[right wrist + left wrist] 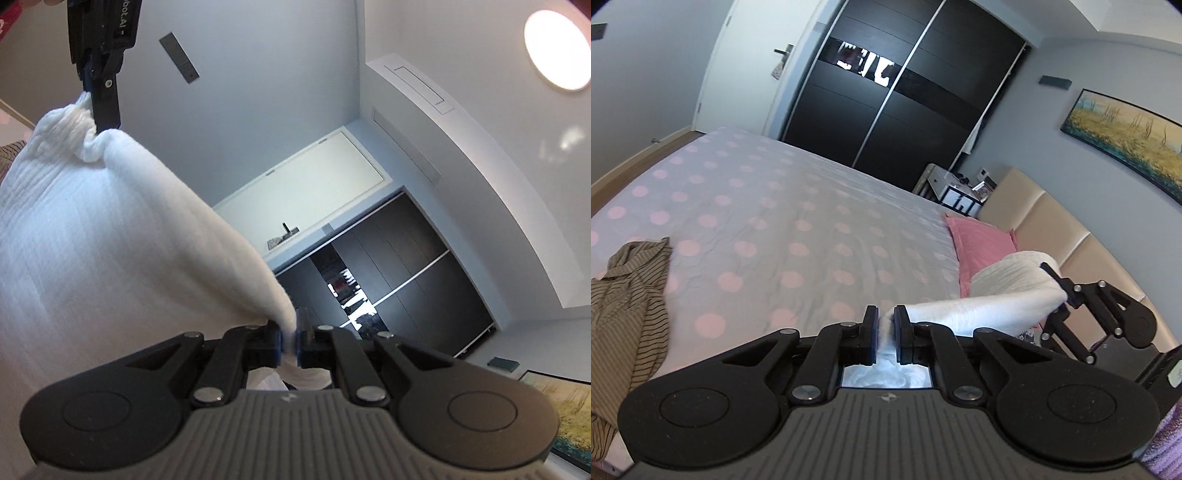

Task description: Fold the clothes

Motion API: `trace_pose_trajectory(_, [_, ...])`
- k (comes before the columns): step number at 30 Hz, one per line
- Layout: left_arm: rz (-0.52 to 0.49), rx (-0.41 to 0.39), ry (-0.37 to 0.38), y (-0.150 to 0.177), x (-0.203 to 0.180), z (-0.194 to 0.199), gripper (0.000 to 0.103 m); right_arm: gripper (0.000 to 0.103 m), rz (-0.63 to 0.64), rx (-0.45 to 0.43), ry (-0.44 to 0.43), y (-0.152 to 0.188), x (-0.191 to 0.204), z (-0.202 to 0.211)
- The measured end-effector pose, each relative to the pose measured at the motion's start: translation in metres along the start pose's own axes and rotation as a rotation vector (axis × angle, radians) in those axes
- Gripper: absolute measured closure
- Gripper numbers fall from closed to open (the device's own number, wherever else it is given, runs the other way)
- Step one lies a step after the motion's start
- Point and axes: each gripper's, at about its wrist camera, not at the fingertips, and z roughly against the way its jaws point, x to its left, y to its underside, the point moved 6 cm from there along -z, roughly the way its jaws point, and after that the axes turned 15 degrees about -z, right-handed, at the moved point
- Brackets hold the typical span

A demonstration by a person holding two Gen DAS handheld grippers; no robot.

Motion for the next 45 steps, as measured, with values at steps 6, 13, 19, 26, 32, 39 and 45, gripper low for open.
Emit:
trace_pose_trajectory(6, [-0.026, 0.057, 0.027, -0.019, 0.001, -0.053, 0.103, 0.096, -0.046, 0.149, 0.022, 0.048, -0.018, -0.046])
trace_pose_trajectory(13, [-0.148, 0.164, 0.033, 0.005, -0.013, -0.111, 0.103, 0.096, -0.031, 0.236, -0.016, 0.090, 0.000, -0.078])
trace_pose_trajectory(19, [-0.221, 0.307, 0.043, 0.052, -0.016, -0.152, 0.092, 0.096, -0.018, 0.266, -0.053, 0.118, 0.020, -0.082])
trace_pose_trajectory(26, [-0.324, 0.236, 0.101, 0.053, -0.012, -0.136, 0.060, 0.096, -0.028, 0.260, -0.101, 0.127, 0.041, -0.089])
trace_pose_trajectory(32, [-0.614, 0.194, 0.098, 0.057, -0.038, -0.115, 0.057, 0.096, -0.036, 0.269, -0.119, 0.132, 0.044, -0.090])
trace_pose_trajectory(39, [-1.015, 0.259, 0.042, 0.095, -0.067, -0.116, 0.052, 0.096, -0.030, 0.262, -0.140, 0.126, 0.047, -0.083])
trace_pose_trajectory(45, [-1.234, 0.282, 0.044, 0.119, -0.086, -0.125, 0.051, 0.096, -0.016, 0.251, -0.145, 0.121, 0.047, -0.070])
